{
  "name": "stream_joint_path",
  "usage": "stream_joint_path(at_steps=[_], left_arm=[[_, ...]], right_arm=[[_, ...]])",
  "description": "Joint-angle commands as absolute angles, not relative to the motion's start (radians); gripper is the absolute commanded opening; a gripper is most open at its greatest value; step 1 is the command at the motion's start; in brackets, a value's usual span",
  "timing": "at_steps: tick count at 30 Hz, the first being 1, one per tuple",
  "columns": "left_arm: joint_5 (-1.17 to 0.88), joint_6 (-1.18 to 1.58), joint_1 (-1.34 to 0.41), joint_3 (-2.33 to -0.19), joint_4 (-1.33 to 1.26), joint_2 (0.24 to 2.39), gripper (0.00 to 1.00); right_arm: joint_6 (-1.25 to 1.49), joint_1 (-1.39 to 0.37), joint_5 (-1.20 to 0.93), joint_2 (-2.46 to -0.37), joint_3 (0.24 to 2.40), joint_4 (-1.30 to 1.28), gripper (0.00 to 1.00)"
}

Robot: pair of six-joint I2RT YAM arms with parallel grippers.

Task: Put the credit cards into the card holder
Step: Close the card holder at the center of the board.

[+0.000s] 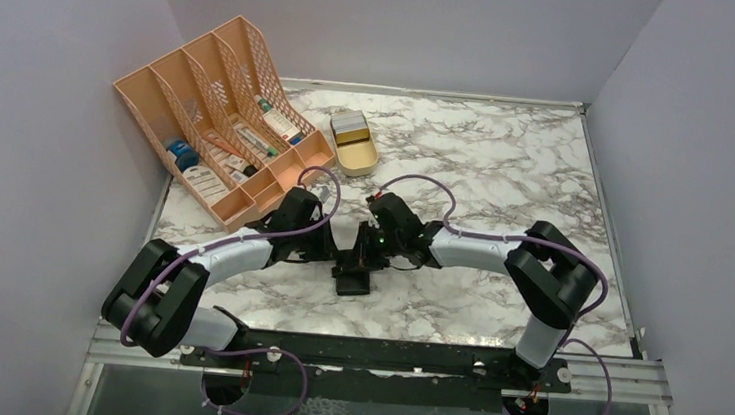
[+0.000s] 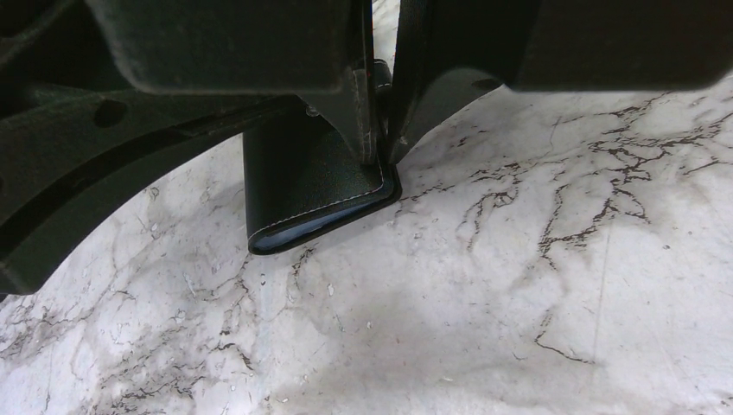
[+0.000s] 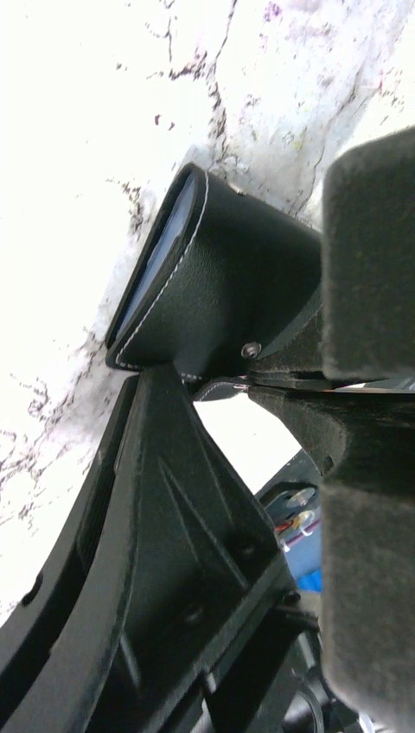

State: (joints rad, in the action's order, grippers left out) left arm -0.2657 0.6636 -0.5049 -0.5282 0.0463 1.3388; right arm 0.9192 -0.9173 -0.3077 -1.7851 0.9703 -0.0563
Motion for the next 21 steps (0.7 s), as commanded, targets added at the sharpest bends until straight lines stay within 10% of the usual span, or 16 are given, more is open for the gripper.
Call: stream_joint_path(at_steps=[1,21], left_arm=[[-0.272,0.656,-0.502,-0.512,0.055,1.333,0.13],[-0.251,0.641,-0.502,-0.512,0.070,1.334,0.13]], right_arm=[[0.907,-0.925,-0.253,-1.748,0.946,-0.084,0.01],[0.893,-0.925,-0.220,-1.735,0.945,-0.103,0.01]])
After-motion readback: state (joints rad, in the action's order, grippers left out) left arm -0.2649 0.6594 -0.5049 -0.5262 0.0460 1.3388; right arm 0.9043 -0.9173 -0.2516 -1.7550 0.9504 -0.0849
